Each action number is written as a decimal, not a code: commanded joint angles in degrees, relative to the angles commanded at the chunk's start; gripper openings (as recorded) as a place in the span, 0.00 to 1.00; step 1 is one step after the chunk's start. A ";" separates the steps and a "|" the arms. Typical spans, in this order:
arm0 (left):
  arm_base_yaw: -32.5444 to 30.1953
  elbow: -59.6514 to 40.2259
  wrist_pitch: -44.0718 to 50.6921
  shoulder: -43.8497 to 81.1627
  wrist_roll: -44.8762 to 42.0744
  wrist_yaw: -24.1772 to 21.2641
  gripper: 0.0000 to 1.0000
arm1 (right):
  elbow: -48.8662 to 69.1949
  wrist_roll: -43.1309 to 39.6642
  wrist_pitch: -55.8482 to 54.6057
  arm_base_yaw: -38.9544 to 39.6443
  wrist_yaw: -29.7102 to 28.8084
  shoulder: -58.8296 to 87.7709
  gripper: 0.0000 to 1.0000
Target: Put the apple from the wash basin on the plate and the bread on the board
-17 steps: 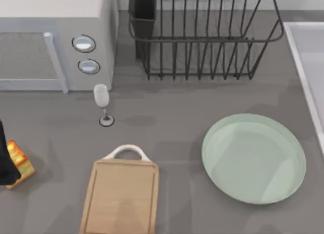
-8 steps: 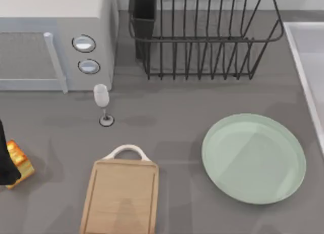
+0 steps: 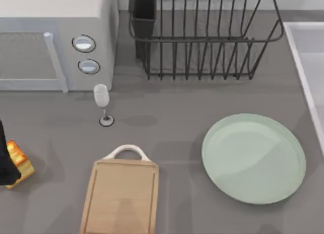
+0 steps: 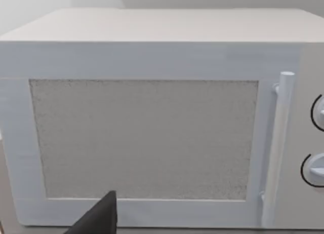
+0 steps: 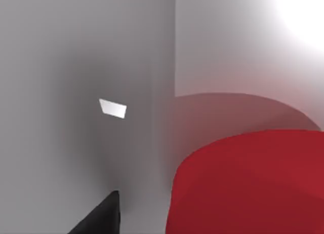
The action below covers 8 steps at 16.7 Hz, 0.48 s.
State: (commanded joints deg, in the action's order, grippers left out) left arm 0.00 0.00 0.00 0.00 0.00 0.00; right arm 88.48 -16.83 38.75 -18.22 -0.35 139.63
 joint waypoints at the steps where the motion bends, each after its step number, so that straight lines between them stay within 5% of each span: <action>1: 0.00 0.00 0.00 0.00 0.00 0.00 1.00 | -0.43 0.00 -1.13 0.14 -0.01 0.73 1.00; 6: 0.00 0.00 0.00 0.00 0.00 0.00 1.00 | -0.74 0.02 -2.00 0.13 0.01 1.36 1.00; 8: 0.00 0.00 0.00 0.00 0.00 0.00 1.00 | -0.74 0.02 -2.00 0.13 0.01 1.36 0.85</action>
State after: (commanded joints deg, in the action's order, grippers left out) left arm 0.00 0.00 0.00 0.00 0.00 0.00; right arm 87.74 -16.81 36.74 -18.09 -0.34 140.99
